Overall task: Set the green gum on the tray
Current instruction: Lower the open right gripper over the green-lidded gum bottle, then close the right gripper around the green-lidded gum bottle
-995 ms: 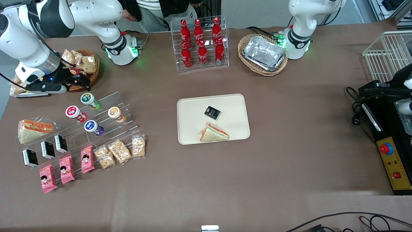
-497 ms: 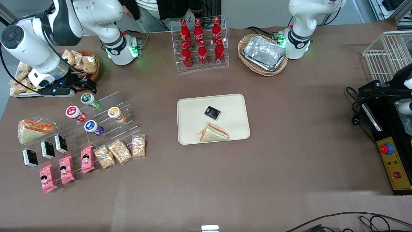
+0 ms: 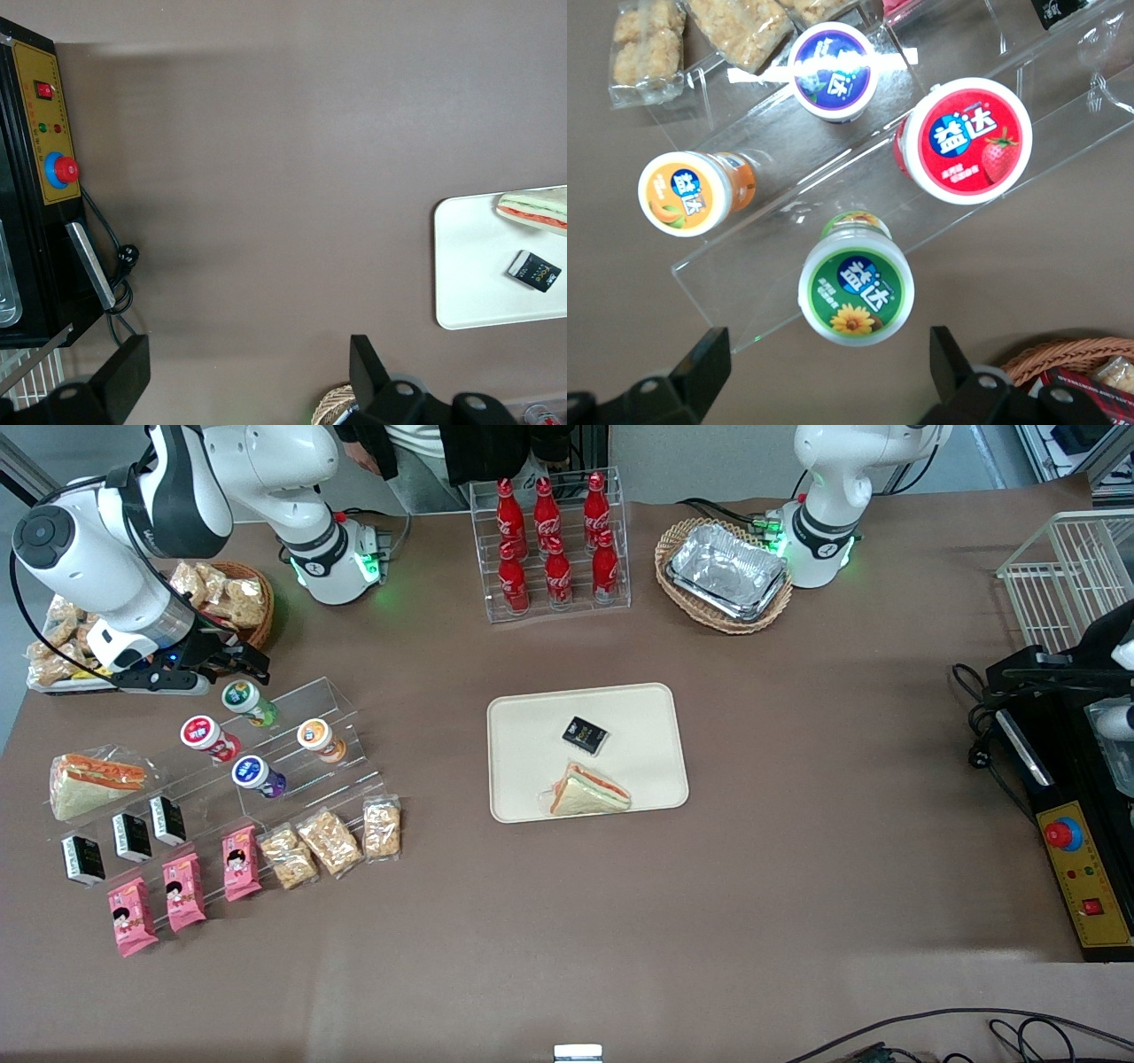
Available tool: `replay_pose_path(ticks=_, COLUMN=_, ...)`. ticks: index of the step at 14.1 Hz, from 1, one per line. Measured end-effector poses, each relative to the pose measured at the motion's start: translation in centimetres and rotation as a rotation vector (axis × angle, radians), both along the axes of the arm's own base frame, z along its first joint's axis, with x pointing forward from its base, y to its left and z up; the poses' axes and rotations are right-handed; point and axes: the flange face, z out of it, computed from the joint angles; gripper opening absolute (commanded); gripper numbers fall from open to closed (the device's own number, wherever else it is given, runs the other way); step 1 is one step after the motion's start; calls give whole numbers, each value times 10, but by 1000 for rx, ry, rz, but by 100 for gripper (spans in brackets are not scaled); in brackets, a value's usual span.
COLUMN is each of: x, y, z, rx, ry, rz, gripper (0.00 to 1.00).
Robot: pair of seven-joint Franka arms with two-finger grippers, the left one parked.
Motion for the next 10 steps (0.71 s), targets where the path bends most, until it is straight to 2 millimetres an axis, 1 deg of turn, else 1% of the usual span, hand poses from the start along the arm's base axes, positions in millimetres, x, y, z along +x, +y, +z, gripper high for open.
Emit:
replay_pose_path(ticks=6, x=3, y=1, z=-12, rx=-5, ry=25, rz=-34, gripper=100)
replay_pose_path(ticks=10, x=6, y=1, z=-16, rx=-7, ry=22, rz=-36, gripper=100)
